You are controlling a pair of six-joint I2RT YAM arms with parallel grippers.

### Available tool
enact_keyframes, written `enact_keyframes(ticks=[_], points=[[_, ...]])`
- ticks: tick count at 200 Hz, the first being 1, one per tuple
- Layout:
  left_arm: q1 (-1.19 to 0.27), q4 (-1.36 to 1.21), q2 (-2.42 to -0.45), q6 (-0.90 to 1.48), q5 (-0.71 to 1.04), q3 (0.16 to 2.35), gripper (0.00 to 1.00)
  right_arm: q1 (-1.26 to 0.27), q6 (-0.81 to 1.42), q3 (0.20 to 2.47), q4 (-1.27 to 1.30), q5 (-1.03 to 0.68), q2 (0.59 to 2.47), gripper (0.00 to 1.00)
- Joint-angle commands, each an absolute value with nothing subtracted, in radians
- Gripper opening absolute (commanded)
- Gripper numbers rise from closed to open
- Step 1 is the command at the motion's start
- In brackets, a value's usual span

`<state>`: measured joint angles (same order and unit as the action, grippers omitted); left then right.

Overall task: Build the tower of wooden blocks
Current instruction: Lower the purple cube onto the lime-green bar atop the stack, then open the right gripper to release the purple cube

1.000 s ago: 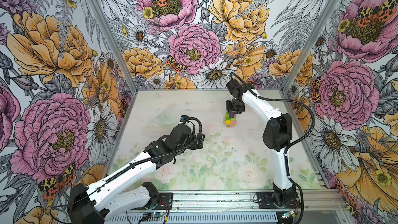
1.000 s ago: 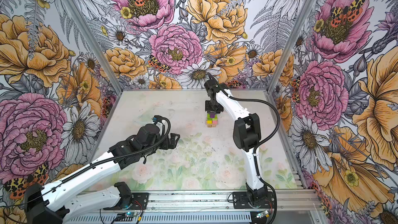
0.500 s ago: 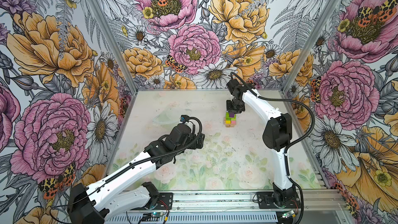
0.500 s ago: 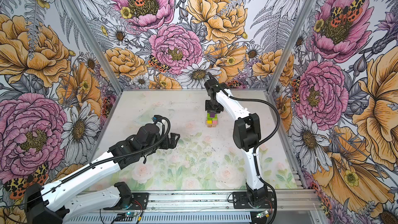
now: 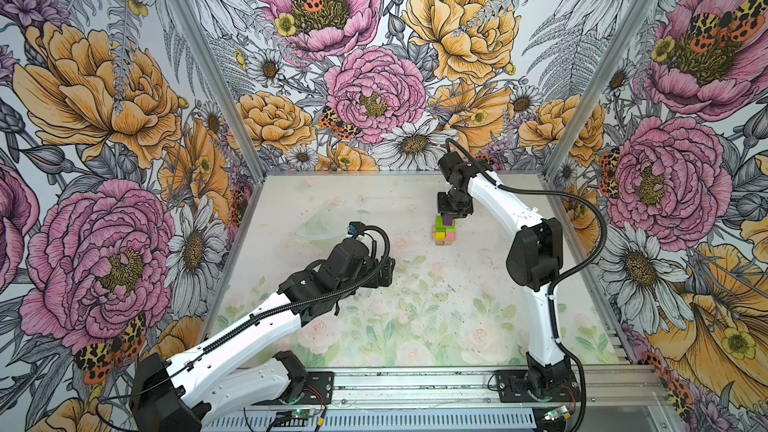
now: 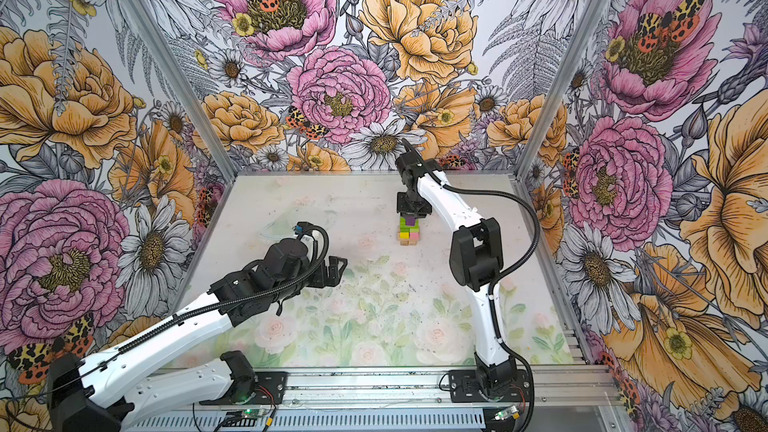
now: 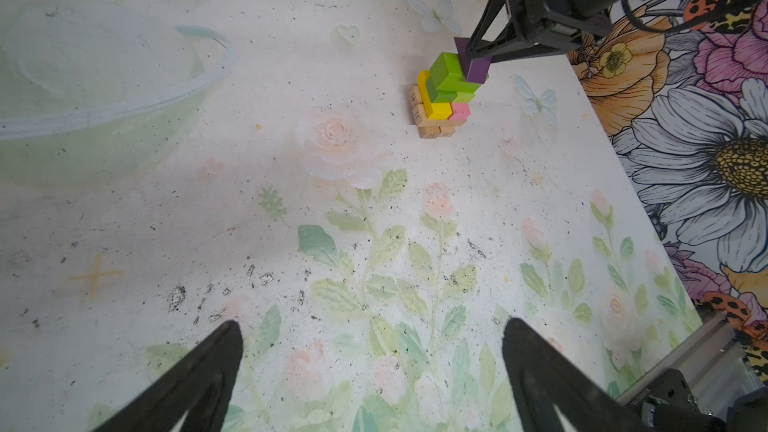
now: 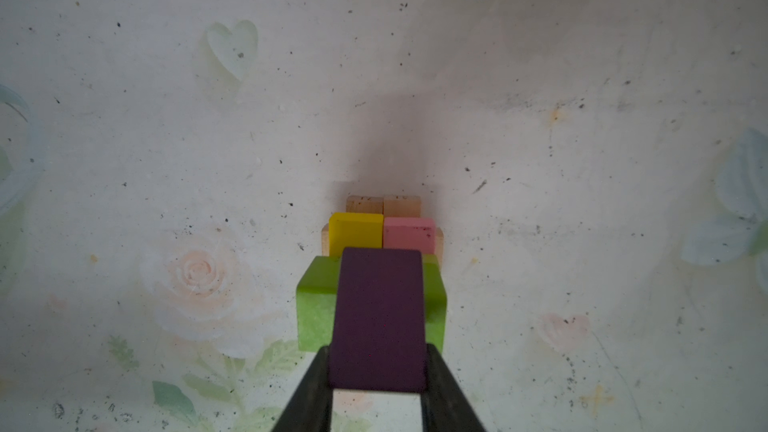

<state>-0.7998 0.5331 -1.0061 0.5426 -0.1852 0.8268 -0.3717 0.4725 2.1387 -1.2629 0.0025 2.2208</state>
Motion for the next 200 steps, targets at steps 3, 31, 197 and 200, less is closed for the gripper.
enact_keyframes(ticks=[3, 31, 197, 200], points=[[-0.787, 0.511, -0.988, 0.537, -0.190, 0.855, 0.99, -0.368, 0.472, 2.155, -1.251, -0.005, 2.241, 0.37], [-0.789, 0.510, -0.980, 0.540, -0.202, 0.850, 0.99, -0.370, 0.471, 2.152, -1.250, 0.003, 2.232, 0.49], [-0.778, 0.548, -0.887, 0.499, -0.428, 0.875, 0.99, -0.303, 0.422, 2.039, -1.233, 0.110, 1.794, 0.84], [-0.778, 0.548, -0.882, 0.501, -0.439, 0.872, 0.99, -0.296, 0.422, 2.014, -1.227, 0.119, 1.772, 0.84]])
